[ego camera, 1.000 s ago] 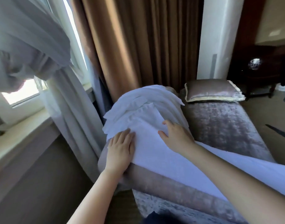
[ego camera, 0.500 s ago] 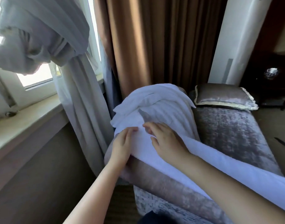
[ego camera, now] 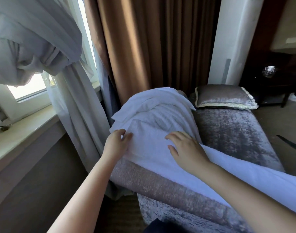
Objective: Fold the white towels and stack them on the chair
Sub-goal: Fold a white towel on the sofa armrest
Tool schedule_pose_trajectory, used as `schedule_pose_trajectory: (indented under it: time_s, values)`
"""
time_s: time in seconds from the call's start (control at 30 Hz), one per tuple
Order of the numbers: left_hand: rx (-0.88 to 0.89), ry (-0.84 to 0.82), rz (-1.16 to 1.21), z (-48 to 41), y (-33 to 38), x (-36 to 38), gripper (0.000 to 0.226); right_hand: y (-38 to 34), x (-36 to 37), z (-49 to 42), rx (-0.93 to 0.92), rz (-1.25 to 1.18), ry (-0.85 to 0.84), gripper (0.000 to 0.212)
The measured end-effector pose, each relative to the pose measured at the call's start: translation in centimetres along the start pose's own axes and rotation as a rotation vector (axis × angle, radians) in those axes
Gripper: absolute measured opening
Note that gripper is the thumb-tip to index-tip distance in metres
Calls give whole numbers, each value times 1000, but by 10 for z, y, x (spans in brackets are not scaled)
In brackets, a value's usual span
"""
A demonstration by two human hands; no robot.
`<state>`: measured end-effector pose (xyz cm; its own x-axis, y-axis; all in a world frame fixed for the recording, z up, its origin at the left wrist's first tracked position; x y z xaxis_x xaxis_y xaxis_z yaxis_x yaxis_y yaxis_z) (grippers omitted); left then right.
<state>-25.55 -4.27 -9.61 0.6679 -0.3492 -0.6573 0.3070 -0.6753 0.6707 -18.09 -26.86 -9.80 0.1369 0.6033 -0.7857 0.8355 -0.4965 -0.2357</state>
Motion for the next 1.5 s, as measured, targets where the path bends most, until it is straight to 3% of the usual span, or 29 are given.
schedule_pose_trajectory:
  time_s: [0.13, 0.23, 0.3, 0.43, 0.6, 0.67, 0.73, 0.77, 0.83, 0.9, 1.0, 1.1, 1.17, 1.27, 1.33, 1.43, 1.5]
  values:
    - [-63, -53, -104, -13, -1, 10, 37, 32, 10, 4, 125, 108, -180, 42]
    - [-121, -120, -34, -19, -2, 14, 18, 38, 13, 9, 183, 82, -222, 46]
    - [-119, -110, 26, -20, 4, 13, 18, 34, 13, 8, 167, 126, -213, 51]
    - [-69, -43, -64, -20, 7, 13, 30, 4, 15, 4, 124, 91, -222, 88]
    - [-94, -85, -129, -23, -9, 20, 25, -9, 36, 16, 68, 142, -352, 93]
    - [4, 48, -233, -15, 2, 15, 27, -7, 38, 16, 83, 154, -349, 92]
    - [304, 203, -307, 2, 34, 15, 41, -6, 38, 14, 90, 147, -344, 96]
    - [475, 199, -296, 13, 50, 22, 39, -7, 36, 13, 95, 138, -333, 99]
    - [664, 10, -270, 31, 63, 48, 43, -5, 31, 16, 116, 133, -320, 104]
    - [647, -170, -271, 45, 56, 66, 64, 5, 18, 29, 134, 151, -306, 111]
    - [654, -146, -322, 53, 40, 71, 69, 26, -2, 61, 155, 209, -332, 117]
    - [667, -142, -312, 52, 42, 72, 63, 35, -13, 79, 190, 230, -279, 109]
    - [617, -67, -206, 57, 42, 63, 57, 34, -22, 86, 159, 237, -117, 85]
    - [374, 275, -55, 67, 19, 21, 40, 18, -37, 104, -21, 181, 269, 31]
    - [135, 307, -48, 66, -3, 4, 33, -1, -36, 112, -143, 156, 397, 12]
    - [12, 192, -52, 57, -20, -2, 30, -21, -18, 108, -182, 183, 399, 10]
    - [0, 210, 6, 53, -22, -12, 25, -26, -6, 101, -132, 214, 380, 13]
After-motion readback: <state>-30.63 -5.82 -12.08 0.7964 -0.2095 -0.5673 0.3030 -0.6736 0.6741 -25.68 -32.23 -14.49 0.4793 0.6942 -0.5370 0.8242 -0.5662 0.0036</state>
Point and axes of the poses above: each hand's wrist, its own z-axis away from the middle knuckle, its own x-axis out of the palm, y = z × x, the point moved 6 cm from there along -z, towards the middle knuckle, and after that the axes turned 5 degrees about y, right-handed, at the moved point
